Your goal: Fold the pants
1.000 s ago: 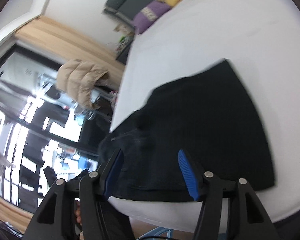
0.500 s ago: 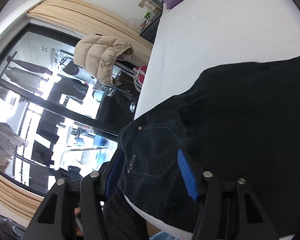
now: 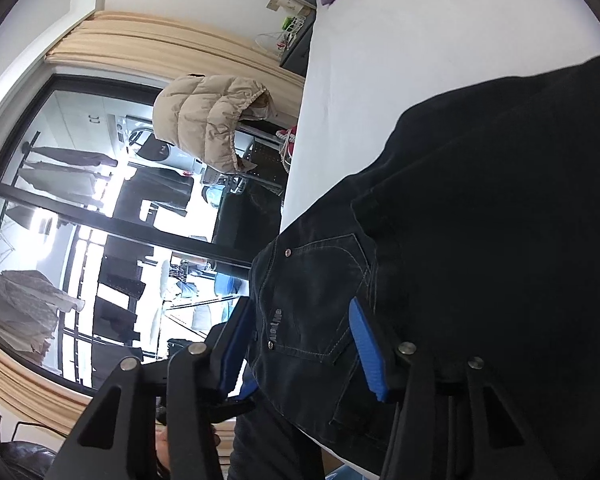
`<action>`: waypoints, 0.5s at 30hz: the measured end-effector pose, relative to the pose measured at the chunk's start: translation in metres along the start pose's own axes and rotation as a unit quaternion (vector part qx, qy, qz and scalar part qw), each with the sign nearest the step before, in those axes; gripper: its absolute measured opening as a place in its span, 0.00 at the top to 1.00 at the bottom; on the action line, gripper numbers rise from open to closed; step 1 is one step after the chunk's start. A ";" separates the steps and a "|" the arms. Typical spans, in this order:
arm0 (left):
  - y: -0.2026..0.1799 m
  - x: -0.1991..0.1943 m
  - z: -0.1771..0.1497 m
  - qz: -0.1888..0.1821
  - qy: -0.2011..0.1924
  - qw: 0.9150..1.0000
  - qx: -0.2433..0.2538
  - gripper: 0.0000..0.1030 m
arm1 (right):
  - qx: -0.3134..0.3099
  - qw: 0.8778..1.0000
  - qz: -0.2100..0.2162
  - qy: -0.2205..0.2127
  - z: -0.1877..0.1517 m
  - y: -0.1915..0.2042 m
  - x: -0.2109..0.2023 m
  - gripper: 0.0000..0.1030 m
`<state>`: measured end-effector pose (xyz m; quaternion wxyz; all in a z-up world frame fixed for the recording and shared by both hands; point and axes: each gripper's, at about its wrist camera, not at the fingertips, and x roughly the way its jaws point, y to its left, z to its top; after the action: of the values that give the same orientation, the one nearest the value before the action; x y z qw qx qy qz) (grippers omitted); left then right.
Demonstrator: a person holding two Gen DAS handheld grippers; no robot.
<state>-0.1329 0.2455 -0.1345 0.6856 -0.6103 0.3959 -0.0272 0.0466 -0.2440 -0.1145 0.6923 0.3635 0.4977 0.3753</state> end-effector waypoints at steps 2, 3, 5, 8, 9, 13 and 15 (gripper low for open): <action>0.003 0.004 -0.001 -0.003 0.000 1.000 -0.007 0.16 | 0.003 1.000 -0.001 0.001 0.001 0.001 0.003 0.49; 0.001 0.008 -0.001 -0.005 -0.001 1.000 -0.009 0.16 | 0.004 1.000 0.000 0.001 0.001 0.001 0.004 0.50; -0.002 0.009 0.001 -0.013 -0.003 1.000 -0.008 0.16 | 0.004 1.000 0.003 0.003 0.001 0.002 0.005 0.51; -0.007 0.019 0.003 -0.024 0.000 1.000 0.001 0.26 | 0.003 1.000 0.008 0.004 0.002 0.004 0.007 0.51; -0.008 0.025 0.005 -0.026 0.001 1.000 -0.001 0.27 | 0.003 1.000 0.008 0.004 0.002 0.005 0.007 0.51; -0.006 0.038 0.011 -0.032 -0.003 0.999 -0.018 0.38 | 0.000 1.000 0.007 0.007 0.004 0.008 0.011 0.52; -0.004 0.039 0.010 -0.032 -0.006 0.999 -0.025 0.47 | -0.002 1.000 0.002 0.009 0.006 0.009 0.012 0.53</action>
<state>-0.0988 0.2327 -0.1518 0.6708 -0.6401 0.3727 -0.0359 0.0538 -0.2298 -0.1104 0.6876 0.3602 0.5023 0.3809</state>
